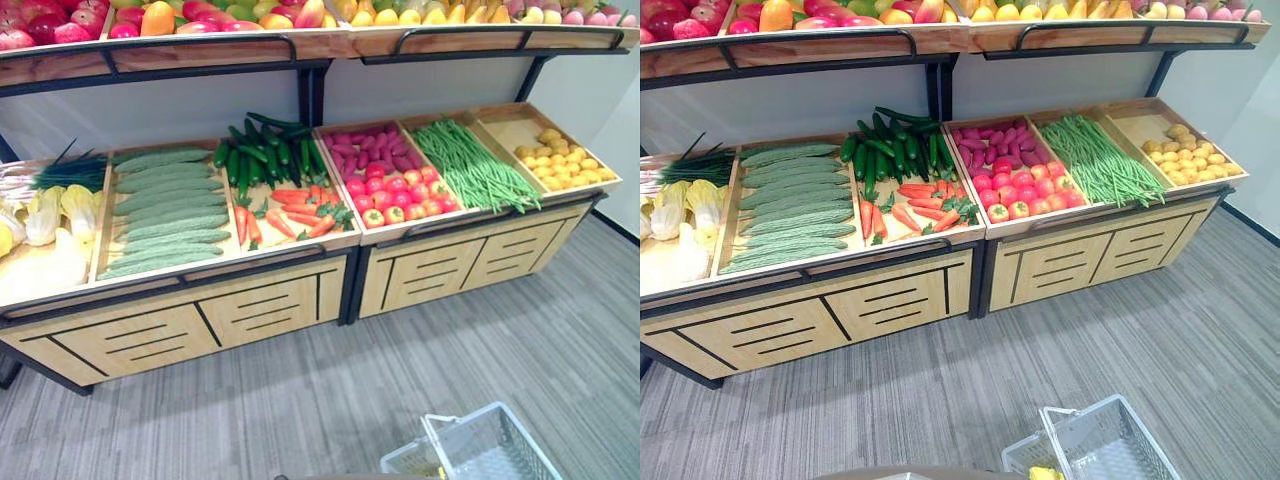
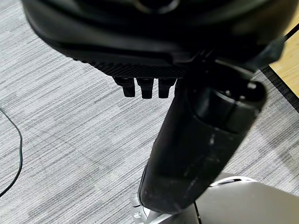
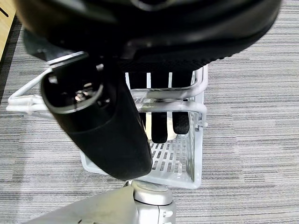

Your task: Get the vegetables into the basket

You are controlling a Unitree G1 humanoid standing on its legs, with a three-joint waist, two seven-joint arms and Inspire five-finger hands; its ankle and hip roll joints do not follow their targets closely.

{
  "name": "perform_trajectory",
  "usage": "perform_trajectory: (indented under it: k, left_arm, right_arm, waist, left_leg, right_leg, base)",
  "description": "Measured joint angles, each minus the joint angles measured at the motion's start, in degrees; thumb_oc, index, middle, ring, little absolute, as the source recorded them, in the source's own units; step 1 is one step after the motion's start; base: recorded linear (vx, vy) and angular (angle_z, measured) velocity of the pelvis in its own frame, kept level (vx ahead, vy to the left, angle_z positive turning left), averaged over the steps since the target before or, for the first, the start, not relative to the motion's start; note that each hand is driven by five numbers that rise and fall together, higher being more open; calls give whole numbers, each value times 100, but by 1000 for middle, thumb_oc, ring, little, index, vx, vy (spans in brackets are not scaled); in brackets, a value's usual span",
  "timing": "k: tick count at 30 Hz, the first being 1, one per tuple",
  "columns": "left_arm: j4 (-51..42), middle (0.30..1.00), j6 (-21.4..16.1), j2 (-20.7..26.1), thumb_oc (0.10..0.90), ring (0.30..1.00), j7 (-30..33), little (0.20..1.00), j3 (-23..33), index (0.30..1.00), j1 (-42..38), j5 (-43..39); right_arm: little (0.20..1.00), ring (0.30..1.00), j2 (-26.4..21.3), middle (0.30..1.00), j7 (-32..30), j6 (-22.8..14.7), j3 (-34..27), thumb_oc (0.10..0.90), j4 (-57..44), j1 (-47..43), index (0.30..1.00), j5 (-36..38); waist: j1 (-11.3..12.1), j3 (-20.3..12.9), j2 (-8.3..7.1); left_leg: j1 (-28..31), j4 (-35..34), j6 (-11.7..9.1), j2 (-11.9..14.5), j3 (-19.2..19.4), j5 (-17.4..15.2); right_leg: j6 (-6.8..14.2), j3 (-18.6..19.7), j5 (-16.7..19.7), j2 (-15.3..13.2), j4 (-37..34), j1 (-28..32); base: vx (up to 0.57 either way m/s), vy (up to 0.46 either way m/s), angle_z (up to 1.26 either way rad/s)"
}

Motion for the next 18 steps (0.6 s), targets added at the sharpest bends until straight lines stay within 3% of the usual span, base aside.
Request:
perform_trajectory:
  k: [18]
  left_arm:
    - [-1,1000,-3,107,900,1000,-11,1000,7,1000,-39,-5]
  right_arm:
    - [300,300,120,300,36,0,-3,400,60,-43,300,-3]
  waist:
    - [89,141,-205]
  left_leg:
    - [-10,-1,40,-44,90,-37]
  right_leg:
    - [-11,19,-23,-62,6,-35]
  base:
    - [5,46,-2]
